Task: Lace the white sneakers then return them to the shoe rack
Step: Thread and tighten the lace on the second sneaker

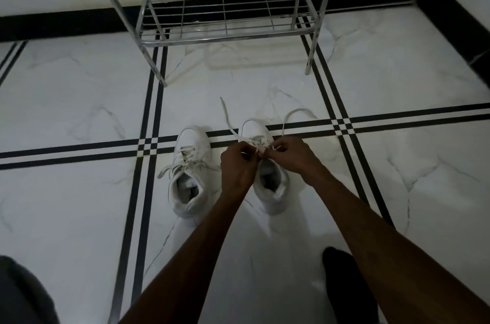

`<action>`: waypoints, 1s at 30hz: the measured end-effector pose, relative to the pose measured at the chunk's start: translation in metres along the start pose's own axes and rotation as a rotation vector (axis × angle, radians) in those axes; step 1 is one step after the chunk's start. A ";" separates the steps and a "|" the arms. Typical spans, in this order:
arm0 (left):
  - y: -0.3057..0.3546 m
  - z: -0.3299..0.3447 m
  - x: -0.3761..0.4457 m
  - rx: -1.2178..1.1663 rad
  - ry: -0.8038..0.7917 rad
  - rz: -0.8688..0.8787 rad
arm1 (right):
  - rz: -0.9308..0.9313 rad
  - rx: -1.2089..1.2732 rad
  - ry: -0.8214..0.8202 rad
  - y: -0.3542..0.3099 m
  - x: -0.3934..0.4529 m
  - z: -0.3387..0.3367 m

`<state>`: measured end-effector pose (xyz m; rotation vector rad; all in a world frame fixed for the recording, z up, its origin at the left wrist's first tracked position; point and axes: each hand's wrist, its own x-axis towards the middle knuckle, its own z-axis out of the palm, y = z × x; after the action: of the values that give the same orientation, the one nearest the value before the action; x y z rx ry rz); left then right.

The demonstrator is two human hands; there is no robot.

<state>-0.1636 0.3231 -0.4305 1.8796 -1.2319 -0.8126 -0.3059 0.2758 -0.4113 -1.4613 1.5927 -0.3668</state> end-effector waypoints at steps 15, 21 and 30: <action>-0.013 -0.022 -0.005 0.193 0.060 0.104 | -0.086 0.091 0.064 -0.011 -0.005 0.024; -0.013 -0.020 -0.004 0.279 0.087 0.133 | -0.077 0.131 0.100 -0.009 -0.007 0.032; -0.011 -0.033 -0.001 -0.113 -0.010 -0.049 | 0.049 0.585 -0.020 -0.023 -0.004 0.018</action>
<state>-0.1322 0.3348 -0.4221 1.8226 -1.1261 -0.9006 -0.2776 0.2800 -0.4022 -0.9695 1.3470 -0.7175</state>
